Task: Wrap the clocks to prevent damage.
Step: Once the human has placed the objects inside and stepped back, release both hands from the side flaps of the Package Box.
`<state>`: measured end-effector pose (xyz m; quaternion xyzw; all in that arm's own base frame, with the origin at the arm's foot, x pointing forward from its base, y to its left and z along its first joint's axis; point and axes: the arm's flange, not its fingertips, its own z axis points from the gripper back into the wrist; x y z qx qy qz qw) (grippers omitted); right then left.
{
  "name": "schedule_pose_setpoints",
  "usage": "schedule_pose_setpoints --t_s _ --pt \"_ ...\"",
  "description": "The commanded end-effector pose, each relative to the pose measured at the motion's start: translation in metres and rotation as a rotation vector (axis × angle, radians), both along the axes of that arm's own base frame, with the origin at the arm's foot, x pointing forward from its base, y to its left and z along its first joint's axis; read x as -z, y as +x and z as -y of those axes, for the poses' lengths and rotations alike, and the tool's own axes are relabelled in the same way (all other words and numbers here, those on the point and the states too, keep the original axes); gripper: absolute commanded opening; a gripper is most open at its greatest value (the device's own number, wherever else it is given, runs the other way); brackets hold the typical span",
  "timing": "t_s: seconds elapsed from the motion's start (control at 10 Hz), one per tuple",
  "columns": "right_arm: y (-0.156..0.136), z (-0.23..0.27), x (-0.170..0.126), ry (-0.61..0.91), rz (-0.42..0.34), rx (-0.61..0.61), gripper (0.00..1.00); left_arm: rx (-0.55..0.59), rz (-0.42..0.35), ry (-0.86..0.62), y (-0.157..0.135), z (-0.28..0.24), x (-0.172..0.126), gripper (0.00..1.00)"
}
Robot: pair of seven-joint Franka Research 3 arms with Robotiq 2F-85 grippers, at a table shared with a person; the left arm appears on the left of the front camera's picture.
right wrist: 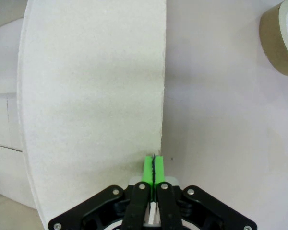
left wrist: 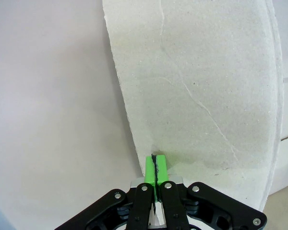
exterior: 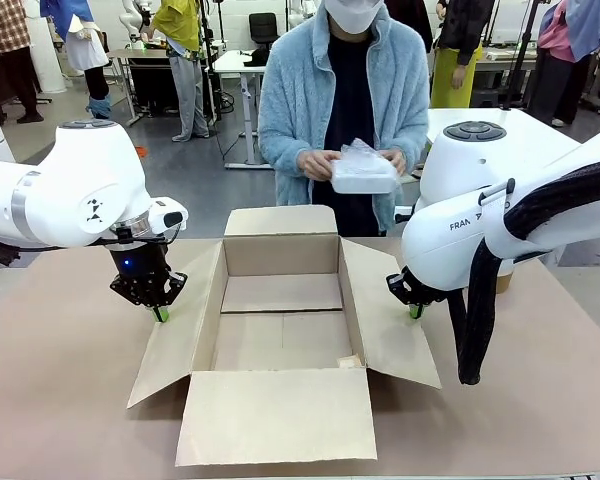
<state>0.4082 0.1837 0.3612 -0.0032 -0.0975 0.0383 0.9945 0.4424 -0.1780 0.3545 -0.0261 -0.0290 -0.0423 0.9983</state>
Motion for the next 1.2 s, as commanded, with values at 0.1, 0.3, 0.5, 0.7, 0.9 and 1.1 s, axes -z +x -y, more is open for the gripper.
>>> schedule_pose_setpoints --t_s 0.1,0.3,0.5,0.7,0.9,1.1 --pt "-0.0002 -0.0004 -0.0009 -0.004 0.006 0.01 0.01 -0.002 0.002 0.001 -0.0009 -0.0011 -0.0007 0.0" --pt "-0.0002 -0.0004 -0.0009 -0.004 0.006 0.01 0.01 -0.002 0.002 0.001 -0.0009 -0.0011 -0.0007 0.0" --pt "-0.0002 -0.0004 -0.0009 -0.004 0.006 0.01 0.01 -0.002 0.002 0.001 -0.0009 -0.0011 -0.0007 0.0" --pt "-0.0002 -0.0004 -0.0009 -0.004 0.006 0.01 0.01 -0.002 0.002 0.001 -0.0009 -0.0011 -0.0007 0.0" --pt "-0.0002 -0.0004 -0.0009 -0.004 0.006 0.01 0.01 -0.002 0.002 0.001 -0.0009 -0.0011 -0.0007 0.0" --pt "-0.0002 -0.0004 -0.0009 -0.004 0.006 0.01 0.01 -0.002 0.002 0.001 -0.0009 -0.0011 -0.0007 0.0"
